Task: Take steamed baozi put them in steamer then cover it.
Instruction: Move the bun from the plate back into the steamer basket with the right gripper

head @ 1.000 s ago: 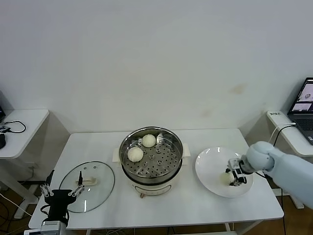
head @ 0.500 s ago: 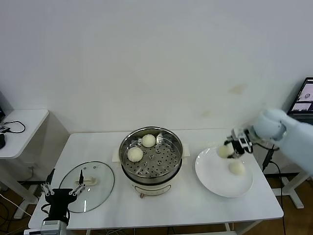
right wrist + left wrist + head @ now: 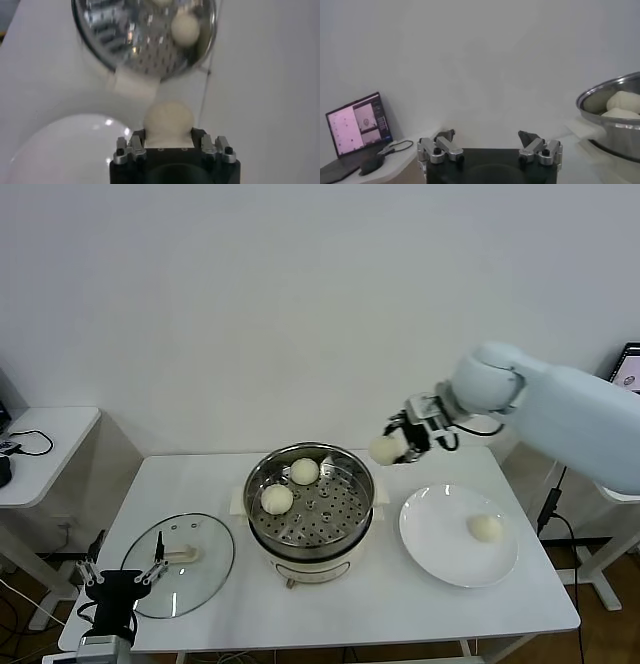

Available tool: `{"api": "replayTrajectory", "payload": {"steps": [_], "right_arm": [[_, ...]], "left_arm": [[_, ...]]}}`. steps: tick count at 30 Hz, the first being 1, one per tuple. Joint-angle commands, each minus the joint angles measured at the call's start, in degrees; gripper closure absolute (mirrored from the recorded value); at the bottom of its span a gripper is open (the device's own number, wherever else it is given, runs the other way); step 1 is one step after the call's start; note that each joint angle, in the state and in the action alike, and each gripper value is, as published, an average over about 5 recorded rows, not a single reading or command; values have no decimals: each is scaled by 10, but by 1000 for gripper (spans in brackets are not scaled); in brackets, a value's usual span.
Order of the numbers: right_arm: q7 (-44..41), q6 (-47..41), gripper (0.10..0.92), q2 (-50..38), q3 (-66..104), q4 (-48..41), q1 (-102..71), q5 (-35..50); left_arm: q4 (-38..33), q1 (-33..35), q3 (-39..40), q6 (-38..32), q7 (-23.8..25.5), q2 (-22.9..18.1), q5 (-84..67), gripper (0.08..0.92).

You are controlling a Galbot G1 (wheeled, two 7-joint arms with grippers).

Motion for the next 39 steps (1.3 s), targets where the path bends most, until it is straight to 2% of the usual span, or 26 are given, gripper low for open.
{"api": "replayTrajectory", "payload": {"steps": [1,13,24,39], "right_arm": [[37,62,448,141,-78,-5,27,27],[23,148,448,218,-123,-12,-9,-83],[11,199,442,222,-128,-19,-29,-186],[7,203,432,211,-126,-12,-34,-187]], "left_arm": [[-3,1,-3,0,0,-3,-1,177],[-12,4,-7,0,0,-17,-1,177],[-12,4,-7,-2,-2,-21,-2,177],[-9,2,-3,-3,-3,-25,-1,177]]}}
